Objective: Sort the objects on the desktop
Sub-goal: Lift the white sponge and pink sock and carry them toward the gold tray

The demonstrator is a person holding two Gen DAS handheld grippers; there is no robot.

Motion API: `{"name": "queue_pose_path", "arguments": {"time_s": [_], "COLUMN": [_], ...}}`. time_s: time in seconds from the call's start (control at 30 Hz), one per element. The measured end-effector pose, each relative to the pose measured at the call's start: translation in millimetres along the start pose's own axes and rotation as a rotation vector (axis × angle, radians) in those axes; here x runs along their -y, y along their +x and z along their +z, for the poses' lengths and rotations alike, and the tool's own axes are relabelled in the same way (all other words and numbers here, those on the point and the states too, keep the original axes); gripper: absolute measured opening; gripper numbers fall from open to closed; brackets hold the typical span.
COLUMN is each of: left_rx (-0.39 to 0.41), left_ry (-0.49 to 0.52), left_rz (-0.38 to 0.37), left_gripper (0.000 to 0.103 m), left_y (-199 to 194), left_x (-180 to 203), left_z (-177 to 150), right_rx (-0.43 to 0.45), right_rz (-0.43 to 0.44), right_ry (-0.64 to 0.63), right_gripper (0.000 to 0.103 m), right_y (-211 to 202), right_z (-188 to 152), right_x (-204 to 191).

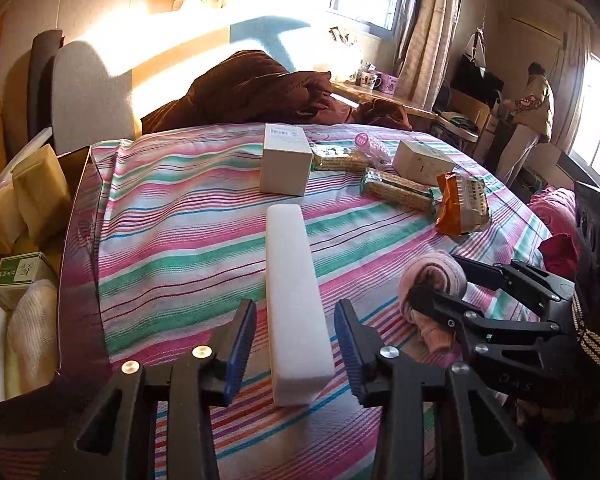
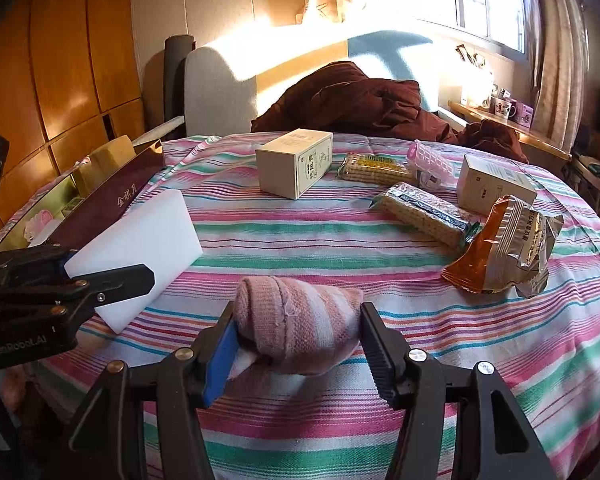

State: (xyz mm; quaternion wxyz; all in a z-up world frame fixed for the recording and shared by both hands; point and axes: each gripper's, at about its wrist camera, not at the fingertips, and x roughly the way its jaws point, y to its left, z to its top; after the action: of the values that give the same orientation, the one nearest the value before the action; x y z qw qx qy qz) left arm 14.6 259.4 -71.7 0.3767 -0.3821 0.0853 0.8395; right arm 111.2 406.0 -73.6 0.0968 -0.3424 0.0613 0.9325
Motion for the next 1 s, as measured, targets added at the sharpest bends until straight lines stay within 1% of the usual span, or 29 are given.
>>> {"name": "queue_pose_path", "arguments": {"time_s": [0.03, 0.07, 0.13, 0.27, 0.3, 0.33, 0.4, 0.47, 0.6, 0.73, 0.87, 1.0], "left_rx": [-0.010, -0.020, -0.031, -0.012, -0.004, 0.006, 0.021, 0.032, 0.003, -0.001, -0.039, -0.040], "left_ry": [-0.006, -0.012, -0.021, -0.018, -0.016, -0.013, -0.014, -0.025, -0.050, -0.038, -0.028, -0.027], "left_rz": [-0.002, -0.005, -0.007, -0.005, -0.004, -0.002, -0.010, -0.014, -0.032, -0.001, 0.009, 0.020], "left_gripper": [0.031, 0.030, 0.030, 0.031, 0.036, 0.044, 0.052, 0.056, 0.057, 0.057, 0.057, 0.057], "left_y": [2.1, 4.4, 7.9, 4.8, 3.1, 1.1, -1.9, -3.5, 2.2, 5.9, 14.5, 15.9], "left_x": [-1.0, -1.8, -2.5, 0.8, 1.3, 1.8, 1.4, -0.4, -4.5, -0.1, 4.4, 5.4], "left_z": [-2.4, -5.0, -10.1, -10.9, -9.5, -7.7, -4.7, -2.1, 3.2, 4.0, 0.1, -1.9], "right_rx": [-0.001, 0.000, 0.006, 0.016, 0.018, 0.021, 0.025, 0.029, 0.030, 0.026, 0.038, 0.041], "right_rz": [-0.001, -0.006, -0.012, -0.014, -0.014, -0.013, -0.013, -0.014, -0.018, -0.022, -0.037, -0.041], "right_ry": [-0.001, -0.003, -0.002, 0.015, 0.019, 0.023, 0.031, 0.039, 0.045, 0.059, 0.046, 0.051], "right_gripper": [0.061, 0.061, 0.061, 0.063, 0.064, 0.067, 0.071, 0.071, 0.071, 0.074, 0.074, 0.076], "right_y": [0.4, 0.5, 0.3, -0.9, -1.5, -2.1, -3.2, -3.9, -3.9, -3.0, -4.0, -4.2], "right_z": [-0.5, -1.1, -2.0, -2.1, -2.0, -2.0, -1.7, -1.2, -0.5, -0.4, -0.7, -0.6], "right_x": [-0.7, -1.4, -2.1, -0.2, 0.5, 1.1, 2.2, 3.0, 3.4, 4.9, 2.6, 2.1]}}
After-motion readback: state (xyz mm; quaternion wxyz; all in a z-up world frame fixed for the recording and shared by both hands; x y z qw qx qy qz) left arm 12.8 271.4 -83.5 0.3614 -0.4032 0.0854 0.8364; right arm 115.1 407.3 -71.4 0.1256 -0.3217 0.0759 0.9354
